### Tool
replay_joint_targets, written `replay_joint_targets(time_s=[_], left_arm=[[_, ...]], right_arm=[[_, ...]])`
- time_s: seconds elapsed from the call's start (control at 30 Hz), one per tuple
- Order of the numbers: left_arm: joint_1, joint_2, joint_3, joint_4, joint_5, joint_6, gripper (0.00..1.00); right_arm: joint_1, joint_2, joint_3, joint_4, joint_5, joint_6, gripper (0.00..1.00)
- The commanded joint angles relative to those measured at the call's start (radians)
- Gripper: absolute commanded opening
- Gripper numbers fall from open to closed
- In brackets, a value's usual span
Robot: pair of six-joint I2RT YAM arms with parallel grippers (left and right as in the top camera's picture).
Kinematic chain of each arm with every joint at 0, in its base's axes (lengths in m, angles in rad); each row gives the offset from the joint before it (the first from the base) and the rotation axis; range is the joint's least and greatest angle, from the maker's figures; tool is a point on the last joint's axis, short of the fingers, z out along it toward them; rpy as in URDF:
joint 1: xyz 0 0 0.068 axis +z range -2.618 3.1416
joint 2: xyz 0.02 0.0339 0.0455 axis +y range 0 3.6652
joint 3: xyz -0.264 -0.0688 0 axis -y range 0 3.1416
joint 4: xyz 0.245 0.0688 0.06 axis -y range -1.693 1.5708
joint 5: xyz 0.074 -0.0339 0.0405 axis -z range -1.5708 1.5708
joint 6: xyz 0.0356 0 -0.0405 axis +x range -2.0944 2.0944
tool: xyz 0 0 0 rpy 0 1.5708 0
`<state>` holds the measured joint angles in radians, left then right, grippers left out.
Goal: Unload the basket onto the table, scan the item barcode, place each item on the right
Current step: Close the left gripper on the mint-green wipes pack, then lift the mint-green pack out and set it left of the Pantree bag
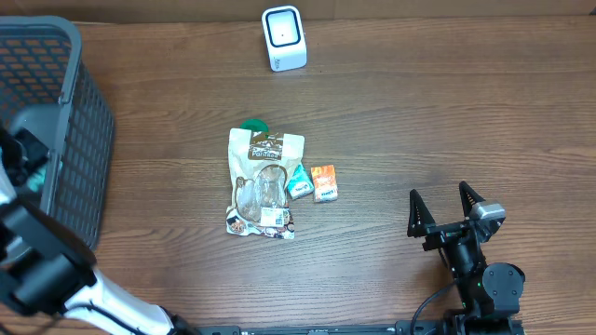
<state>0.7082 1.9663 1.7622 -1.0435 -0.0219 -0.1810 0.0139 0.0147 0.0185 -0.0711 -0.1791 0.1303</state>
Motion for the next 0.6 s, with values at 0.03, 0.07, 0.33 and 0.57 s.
replay_joint_targets(time_s=[0.03,0.07,0.33,0.57], left_arm=[[-0.016,-0.266,0.110,0.009,0.106,0.012,0.18],[-0.021,-0.310,0.119,0.013,0.134,0.012,0.19],[-0.179,-0.587,0.125,-0.040,0.234,0.018,0.21],[-0.493,-0.593,0.081,-0.224,0.151,0.027,0.22]], right_arm=[[-0.003,-0.011,-0.011,0.006,0.005,-0.005,1.00],[-0.003,-0.011,-0.011,0.006,0.005,-0.004,1.00],[-0.003,-0.011,-0.011,0.006,0.005,-0.004,1.00],[-0.003,-0.011,-0.011,0.006,0.005,-0.004,1.00]])
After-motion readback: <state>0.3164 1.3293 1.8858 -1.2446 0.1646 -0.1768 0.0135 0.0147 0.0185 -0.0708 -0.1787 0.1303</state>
